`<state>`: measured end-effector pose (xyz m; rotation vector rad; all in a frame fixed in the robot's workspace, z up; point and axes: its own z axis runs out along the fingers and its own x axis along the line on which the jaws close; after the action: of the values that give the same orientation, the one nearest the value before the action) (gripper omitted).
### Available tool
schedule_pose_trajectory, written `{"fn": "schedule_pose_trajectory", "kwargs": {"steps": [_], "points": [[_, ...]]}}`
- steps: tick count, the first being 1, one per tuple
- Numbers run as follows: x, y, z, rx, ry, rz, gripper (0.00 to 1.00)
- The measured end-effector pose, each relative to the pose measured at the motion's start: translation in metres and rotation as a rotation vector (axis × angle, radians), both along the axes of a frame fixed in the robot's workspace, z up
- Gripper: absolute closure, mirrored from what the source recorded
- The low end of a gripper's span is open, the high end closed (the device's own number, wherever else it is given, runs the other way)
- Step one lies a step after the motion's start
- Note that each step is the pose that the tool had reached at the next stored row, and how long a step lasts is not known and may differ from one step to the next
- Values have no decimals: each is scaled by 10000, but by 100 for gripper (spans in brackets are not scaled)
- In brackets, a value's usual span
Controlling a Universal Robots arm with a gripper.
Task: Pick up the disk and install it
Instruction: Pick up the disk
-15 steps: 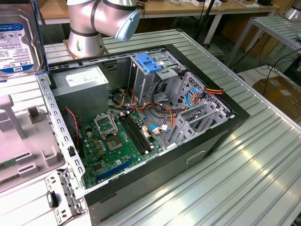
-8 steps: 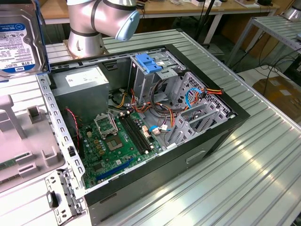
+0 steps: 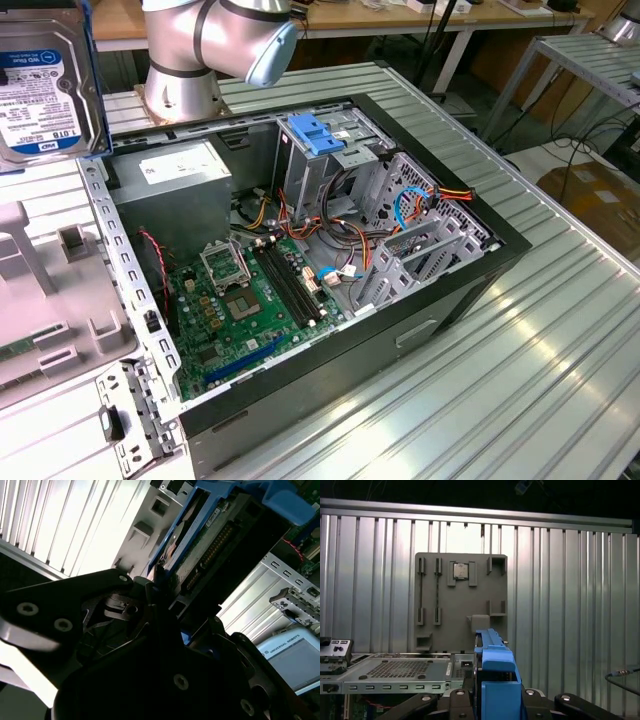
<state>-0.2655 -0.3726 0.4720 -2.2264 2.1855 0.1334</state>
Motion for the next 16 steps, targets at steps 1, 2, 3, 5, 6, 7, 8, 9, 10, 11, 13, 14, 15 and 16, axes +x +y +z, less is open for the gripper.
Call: {"fn": "schedule_pose_trajectory", "kwargs": {"steps": [1, 2, 3, 5, 6, 7, 8, 9, 10, 11, 13, 14, 15, 16], "points": [[6, 0, 0, 0, 0, -1, 64], [15, -1, 0, 0, 0, 0, 64], [21, -2, 0, 0, 0, -1, 64], [31, -4, 0, 0, 0, -1, 64], [36, -6, 0, 0, 0, -1, 64], [44, -9, 0, 0, 0, -1, 64], [49, -11, 0, 0, 0, -1, 64], [58, -17, 0, 0, 0, -1, 64], [66, -22, 0, 0, 0, -1, 64], [73, -29, 0, 0, 0, -1, 64], [87, -47, 0, 0, 0, 0, 64], [92, -53, 0, 0, 1, -1, 64], [101, -62, 0, 0, 1, 0, 64], [104, -68, 0, 0, 0, 0, 64]]}}
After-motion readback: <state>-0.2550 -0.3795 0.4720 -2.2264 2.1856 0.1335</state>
